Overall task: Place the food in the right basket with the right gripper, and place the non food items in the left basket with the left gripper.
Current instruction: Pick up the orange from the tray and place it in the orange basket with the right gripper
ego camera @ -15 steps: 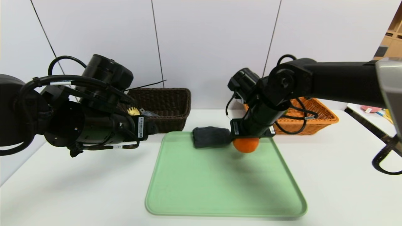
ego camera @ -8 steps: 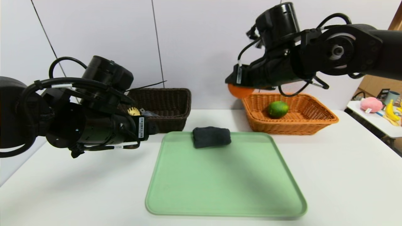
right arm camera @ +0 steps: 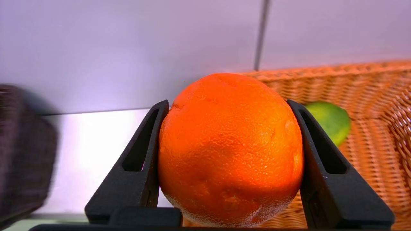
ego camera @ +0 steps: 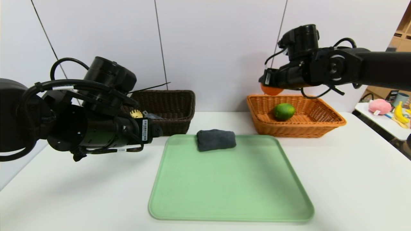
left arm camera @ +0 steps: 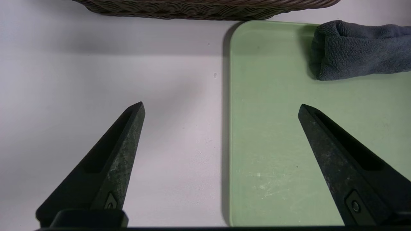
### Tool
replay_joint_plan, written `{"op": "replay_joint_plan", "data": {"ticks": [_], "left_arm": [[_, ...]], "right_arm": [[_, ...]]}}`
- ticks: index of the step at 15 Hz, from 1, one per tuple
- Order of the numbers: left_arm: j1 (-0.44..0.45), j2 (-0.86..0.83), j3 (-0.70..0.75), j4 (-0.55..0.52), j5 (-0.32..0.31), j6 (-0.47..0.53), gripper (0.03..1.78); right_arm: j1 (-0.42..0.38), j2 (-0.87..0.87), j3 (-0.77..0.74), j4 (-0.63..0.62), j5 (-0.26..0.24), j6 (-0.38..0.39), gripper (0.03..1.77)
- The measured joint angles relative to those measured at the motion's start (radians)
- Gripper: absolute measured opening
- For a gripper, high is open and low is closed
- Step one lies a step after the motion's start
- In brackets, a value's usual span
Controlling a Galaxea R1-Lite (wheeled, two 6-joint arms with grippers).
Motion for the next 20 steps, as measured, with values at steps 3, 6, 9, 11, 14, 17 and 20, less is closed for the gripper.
{"op": "replay_joint_plan", "data": {"ticks": [3, 6, 9, 11, 14, 17, 20], "left_arm": [[0.000, -0.005, 0.000, 0.003, 0.002, 0.001, 1.69], [0.000, -0.012, 0.005, 0.002, 0.004, 0.002, 1.69], [0.000, -0.016, 0.008, 0.002, 0.003, 0.001, 1.69], [0.000, -0.016, 0.008, 0.002, 0.003, 0.001, 1.69], [0.000, -0.017, 0.009, 0.002, 0.003, 0.001, 1.69], [0.000, -0.021, 0.008, 0.001, 0.003, 0.004, 1.69], [-0.017, -0.030, -0.024, -0.006, 0.001, 0.004, 1.69]], "right_arm": [[-0.023, 0.044, 0.016, -0.002, 0.001, 0.004, 1.13], [-0.034, 0.072, 0.023, -0.003, 0.001, 0.006, 1.13], [-0.049, 0.096, 0.026, 0.001, 0.003, 0.007, 1.13], [-0.053, 0.102, 0.033, 0.001, 0.003, 0.002, 1.26], [-0.053, 0.106, 0.037, -0.002, 0.003, 0.005, 1.40], [-0.055, 0.101, 0.027, -0.001, 0.003, 0.019, 1.50], [-0.052, 0.061, 0.012, 0.010, 0.000, 0.046, 1.57]]}}
